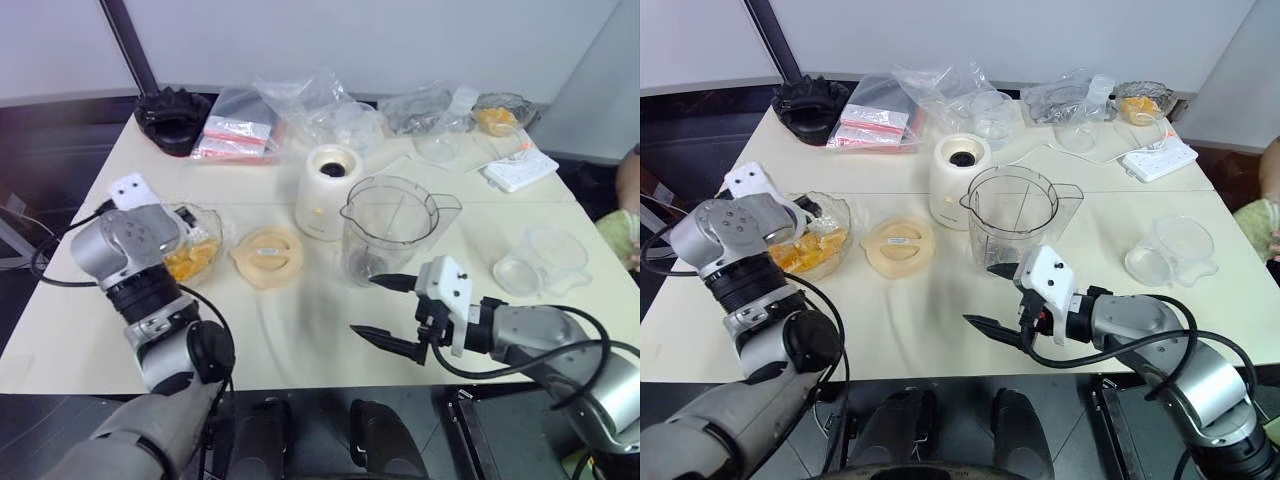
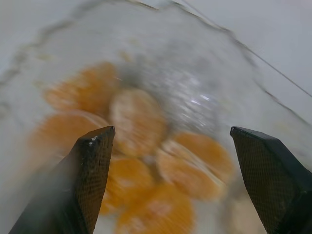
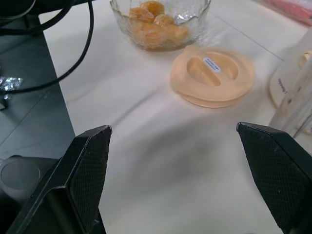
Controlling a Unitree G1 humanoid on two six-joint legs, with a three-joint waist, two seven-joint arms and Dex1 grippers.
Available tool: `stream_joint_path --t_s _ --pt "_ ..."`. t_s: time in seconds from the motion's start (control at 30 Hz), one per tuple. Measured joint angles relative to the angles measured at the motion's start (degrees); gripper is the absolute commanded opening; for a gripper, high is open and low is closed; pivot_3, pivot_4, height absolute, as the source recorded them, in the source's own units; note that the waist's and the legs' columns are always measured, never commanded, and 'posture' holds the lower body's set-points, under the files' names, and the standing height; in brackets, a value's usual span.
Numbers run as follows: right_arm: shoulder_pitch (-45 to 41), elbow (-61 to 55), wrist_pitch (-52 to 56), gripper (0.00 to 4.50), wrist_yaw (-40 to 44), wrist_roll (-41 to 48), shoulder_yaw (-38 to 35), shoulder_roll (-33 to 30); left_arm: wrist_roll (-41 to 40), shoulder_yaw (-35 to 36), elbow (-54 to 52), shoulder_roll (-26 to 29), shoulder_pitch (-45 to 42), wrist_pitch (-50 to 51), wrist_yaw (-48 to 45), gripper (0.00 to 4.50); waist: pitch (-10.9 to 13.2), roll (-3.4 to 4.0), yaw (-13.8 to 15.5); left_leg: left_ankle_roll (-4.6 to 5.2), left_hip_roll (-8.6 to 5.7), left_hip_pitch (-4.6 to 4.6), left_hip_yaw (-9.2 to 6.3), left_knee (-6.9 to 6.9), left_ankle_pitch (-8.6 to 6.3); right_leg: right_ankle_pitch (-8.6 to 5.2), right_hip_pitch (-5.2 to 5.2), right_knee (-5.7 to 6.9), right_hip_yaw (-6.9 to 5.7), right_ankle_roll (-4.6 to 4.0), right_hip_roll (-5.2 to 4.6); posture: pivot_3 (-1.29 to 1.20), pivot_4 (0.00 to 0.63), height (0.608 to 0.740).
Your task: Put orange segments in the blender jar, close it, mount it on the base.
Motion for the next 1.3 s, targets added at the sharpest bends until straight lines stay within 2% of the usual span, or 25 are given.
stream_joint_path --t_s 0.53,0.73,0.87,1.1,1.3 --pt "-0.22 0.25 0.18 4.29 -0.71 -0.21 0.1 0.0 0.52 -1.05 26.62 5.23 1.23 -20.88 -3.35 3.96 -0.02 -0.04 0.03 -0.16 -0.04 -0.07 0.05 -0.01 -0.11 0.07 -0.06 -0.06 0.0 0.01 -0.18 0.0 0.15 0.74" --pt "-0.23 0.19 0.24 4.29 -1.23 -0.16 0.15 0.04 0.21 -3.77 37.13 7.99 -1.41 -29.08 -6.81 3.96 -0.07 0.02 0.05 -0.18 -0.04 -0.04 0.06 -0.01 -0.12 0.12 -0.06 -0.05 -0.01 -0.03 -0.22 0.0 0.15 0.74" --pt "-0.26 0.16 0.23 4.29 -1.63 -0.17 0.39 0.11 -0.88 -4.92 41.15 9.16 -2.64 -31.14 -7.99 3.96 -0.07 0.02 0.03 -0.18 -0.03 -0.05 0.06 -0.02 -0.12 0.13 -0.06 -0.07 -0.01 -0.01 -0.24 0.0 0.15 0.74" --pt "-0.07 0.16 0.07 4.29 -1.98 -0.97 0.61 0.35 -3.61 -4.07 39.31 9.29 -3.32 -26.83 -4.62 3.96 -0.07 0.01 0.03 -0.18 -0.04 -0.06 0.08 -0.02 -0.12 0.17 -0.06 -0.1 0.0 0.05 -0.27 0.0 0.15 0.74" --pt "-0.02 0.16 -0.69 4.29 -2.14 -2.02 1.45 0.85 -6.63 -2.84 31.64 5.56 -2.84 -18.41 -1.86 3.96 -0.08 0.01 0.01 -0.19 -0.05 -0.06 0.08 -0.02 -0.12 0.2 -0.05 -0.12 -0.01 0.11 -0.26 0.0 0.15 0.74"
